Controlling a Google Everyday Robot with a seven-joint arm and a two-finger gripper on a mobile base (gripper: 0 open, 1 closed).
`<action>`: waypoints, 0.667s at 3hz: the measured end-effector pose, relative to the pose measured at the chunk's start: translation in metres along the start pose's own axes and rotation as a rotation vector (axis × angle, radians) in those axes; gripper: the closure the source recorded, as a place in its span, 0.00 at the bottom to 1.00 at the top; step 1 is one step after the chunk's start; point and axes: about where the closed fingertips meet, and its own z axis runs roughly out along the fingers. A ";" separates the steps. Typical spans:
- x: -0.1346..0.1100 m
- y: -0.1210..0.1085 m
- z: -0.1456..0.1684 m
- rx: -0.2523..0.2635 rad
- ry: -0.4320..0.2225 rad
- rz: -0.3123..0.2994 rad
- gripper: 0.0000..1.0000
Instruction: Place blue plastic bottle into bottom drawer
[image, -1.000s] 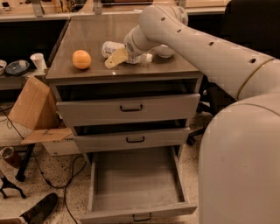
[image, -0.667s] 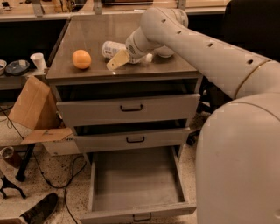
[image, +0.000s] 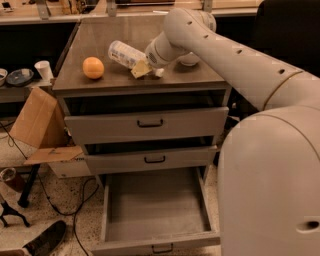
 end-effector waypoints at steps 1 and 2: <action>0.001 0.000 -0.007 -0.013 -0.012 0.029 0.71; 0.001 -0.003 -0.037 -0.027 -0.065 0.061 0.99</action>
Offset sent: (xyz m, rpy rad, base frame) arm -0.0247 -0.0393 0.0386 0.1273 -0.0039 -0.0374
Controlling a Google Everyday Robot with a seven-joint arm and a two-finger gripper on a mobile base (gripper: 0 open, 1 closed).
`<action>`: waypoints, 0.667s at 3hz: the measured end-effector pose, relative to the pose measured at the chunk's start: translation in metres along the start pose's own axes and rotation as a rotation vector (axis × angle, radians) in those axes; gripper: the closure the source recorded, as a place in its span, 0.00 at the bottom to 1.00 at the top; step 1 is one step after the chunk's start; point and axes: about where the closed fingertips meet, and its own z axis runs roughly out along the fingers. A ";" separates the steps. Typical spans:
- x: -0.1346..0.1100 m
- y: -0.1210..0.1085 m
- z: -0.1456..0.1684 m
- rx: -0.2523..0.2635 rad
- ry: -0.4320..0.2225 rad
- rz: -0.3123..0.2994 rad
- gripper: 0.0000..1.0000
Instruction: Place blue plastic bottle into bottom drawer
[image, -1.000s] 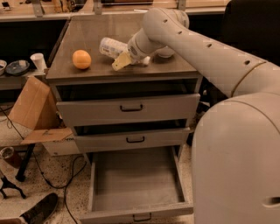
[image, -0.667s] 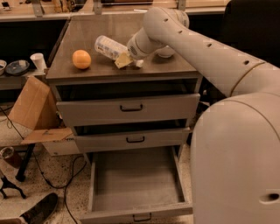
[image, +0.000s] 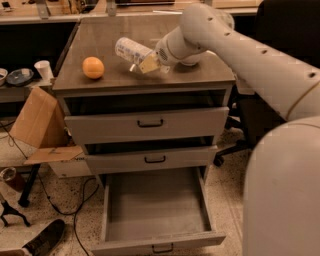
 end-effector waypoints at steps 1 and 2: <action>-0.005 0.000 -0.026 -0.016 -0.055 0.010 1.00; -0.008 0.006 -0.061 -0.083 -0.110 -0.010 1.00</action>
Offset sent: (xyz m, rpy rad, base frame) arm -0.0694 -0.0471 0.0811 0.1645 -0.0767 0.1912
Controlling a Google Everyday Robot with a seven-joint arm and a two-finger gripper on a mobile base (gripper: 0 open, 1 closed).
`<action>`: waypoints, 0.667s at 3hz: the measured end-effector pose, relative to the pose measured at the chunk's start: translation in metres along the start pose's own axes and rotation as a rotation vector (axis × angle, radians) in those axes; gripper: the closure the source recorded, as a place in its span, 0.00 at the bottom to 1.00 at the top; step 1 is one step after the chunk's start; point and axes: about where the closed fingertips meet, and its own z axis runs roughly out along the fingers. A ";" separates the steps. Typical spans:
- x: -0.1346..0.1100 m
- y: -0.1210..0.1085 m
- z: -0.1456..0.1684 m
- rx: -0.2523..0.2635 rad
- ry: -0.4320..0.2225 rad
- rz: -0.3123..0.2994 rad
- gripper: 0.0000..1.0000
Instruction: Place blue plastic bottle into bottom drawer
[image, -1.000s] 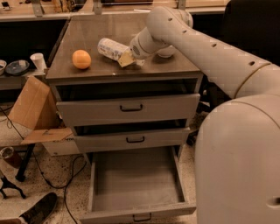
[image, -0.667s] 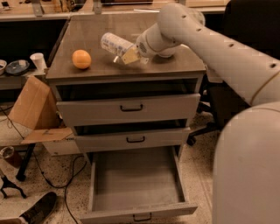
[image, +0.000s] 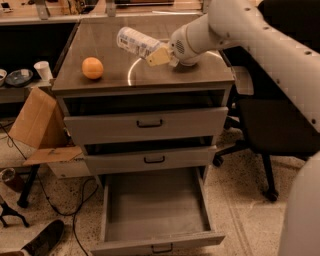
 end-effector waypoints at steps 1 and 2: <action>0.025 0.002 -0.039 -0.148 -0.052 -0.042 1.00; 0.067 -0.004 -0.058 -0.254 -0.057 -0.097 1.00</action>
Offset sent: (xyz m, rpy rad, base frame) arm -0.0775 -0.1176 -0.0471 0.0921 0.0132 0.3976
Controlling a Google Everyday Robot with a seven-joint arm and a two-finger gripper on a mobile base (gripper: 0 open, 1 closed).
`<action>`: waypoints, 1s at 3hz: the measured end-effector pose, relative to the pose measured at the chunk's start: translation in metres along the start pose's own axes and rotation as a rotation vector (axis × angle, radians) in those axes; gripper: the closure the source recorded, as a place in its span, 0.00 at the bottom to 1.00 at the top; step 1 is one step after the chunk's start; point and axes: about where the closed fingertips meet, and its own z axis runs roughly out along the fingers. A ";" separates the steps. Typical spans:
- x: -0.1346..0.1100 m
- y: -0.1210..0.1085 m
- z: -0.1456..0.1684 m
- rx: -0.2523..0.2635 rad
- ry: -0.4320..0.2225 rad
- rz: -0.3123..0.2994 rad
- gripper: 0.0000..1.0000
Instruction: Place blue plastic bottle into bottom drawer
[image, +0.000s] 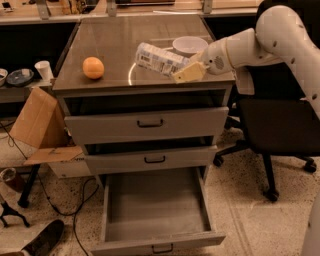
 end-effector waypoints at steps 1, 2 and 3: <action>0.053 0.003 -0.017 -0.099 0.066 -0.082 1.00; 0.113 0.019 -0.025 -0.231 0.150 -0.192 1.00; 0.112 0.021 -0.017 -0.225 0.138 -0.190 1.00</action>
Offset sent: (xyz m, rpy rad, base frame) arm -0.0795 -0.1084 -0.1288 -0.2303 0.0234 0.4245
